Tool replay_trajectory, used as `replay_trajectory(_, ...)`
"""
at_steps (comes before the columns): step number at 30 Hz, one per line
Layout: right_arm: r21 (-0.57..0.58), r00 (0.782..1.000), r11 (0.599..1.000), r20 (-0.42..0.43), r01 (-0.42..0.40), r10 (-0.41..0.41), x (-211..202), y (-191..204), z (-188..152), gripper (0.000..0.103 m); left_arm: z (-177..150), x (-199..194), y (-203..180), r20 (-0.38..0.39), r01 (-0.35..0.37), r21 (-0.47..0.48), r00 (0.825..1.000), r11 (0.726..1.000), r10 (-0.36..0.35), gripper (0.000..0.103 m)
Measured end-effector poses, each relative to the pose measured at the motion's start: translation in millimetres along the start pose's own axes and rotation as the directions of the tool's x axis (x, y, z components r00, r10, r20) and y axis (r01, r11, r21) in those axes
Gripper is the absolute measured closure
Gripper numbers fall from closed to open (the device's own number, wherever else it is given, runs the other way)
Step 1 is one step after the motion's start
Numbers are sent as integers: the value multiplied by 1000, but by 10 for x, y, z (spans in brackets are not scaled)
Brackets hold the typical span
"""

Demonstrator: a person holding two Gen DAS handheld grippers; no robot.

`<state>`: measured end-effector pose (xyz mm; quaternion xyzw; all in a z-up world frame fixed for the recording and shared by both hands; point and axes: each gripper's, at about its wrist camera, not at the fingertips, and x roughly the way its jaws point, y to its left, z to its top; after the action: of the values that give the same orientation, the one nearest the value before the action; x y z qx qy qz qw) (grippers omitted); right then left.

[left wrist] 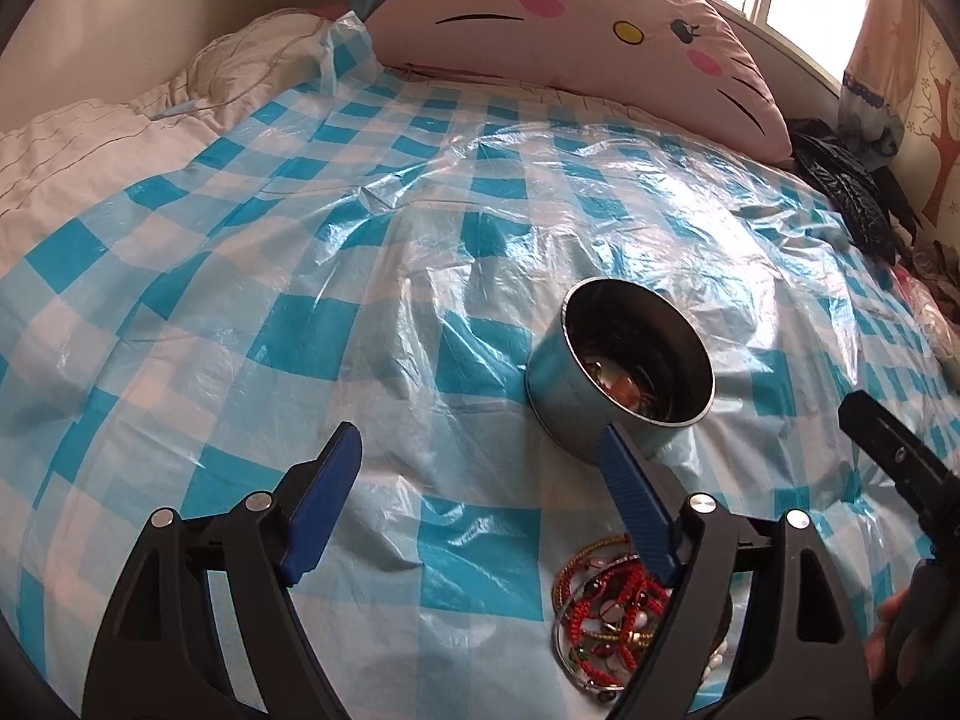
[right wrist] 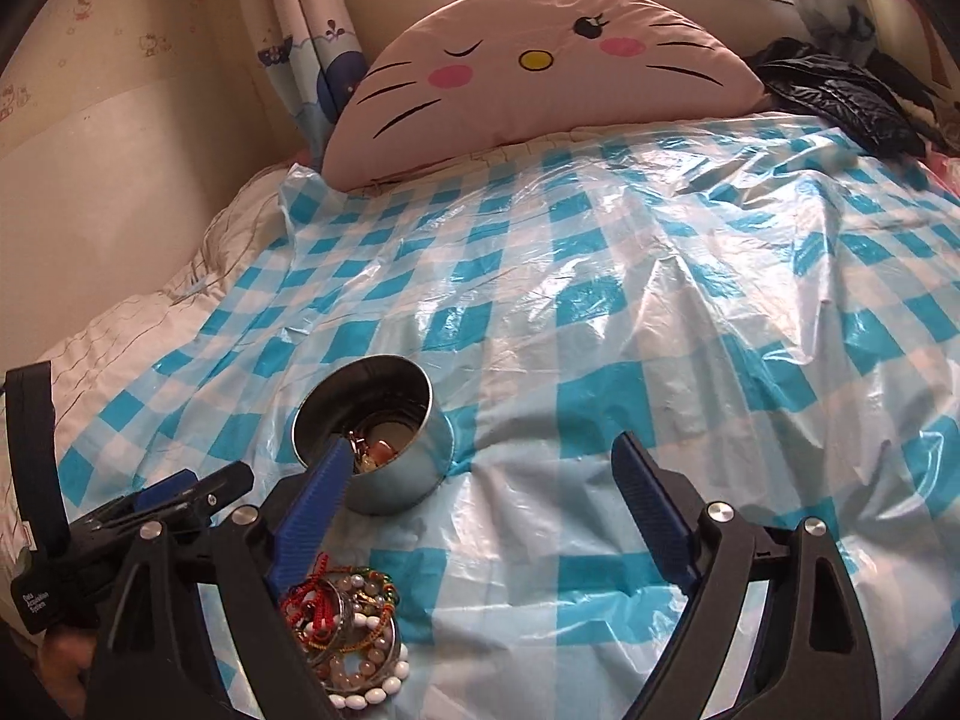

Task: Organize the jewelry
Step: 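Drop the black bracelet into the tin with the right tool while the left tool drops the necklace in, then grasp the red beaded string bracelet with the left tool and lift it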

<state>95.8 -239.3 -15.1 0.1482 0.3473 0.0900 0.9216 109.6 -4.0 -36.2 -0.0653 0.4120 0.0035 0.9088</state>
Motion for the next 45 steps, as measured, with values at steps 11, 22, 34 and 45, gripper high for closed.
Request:
replay_trajectory(11, 24, 1000, 1000, -7, 3, -3, -64, -79, -70, 15, -291, 53, -494, -95, 133, 191, 989, 973, -116, 28)
replay_trajectory(22, 15, 1000, 1000, -22, -15, 15, -21, -79, -82, 15, -258, 156, -355, -152, 228, 115, 966, 967, -209, 100)
replay_trajectory(34, -156, 973, 976, -197, -151, 119, 252, 368, -285, 15, -48, -119, 147, 59, 245, -92, 969, 965, -240, 100)
replay_trajectory(45, -330, 961, 918, -238, -218, 143, 331, 808, -439, 23, -8, -193, 391, 122, 317, -188, 947, 930, -298, 100)
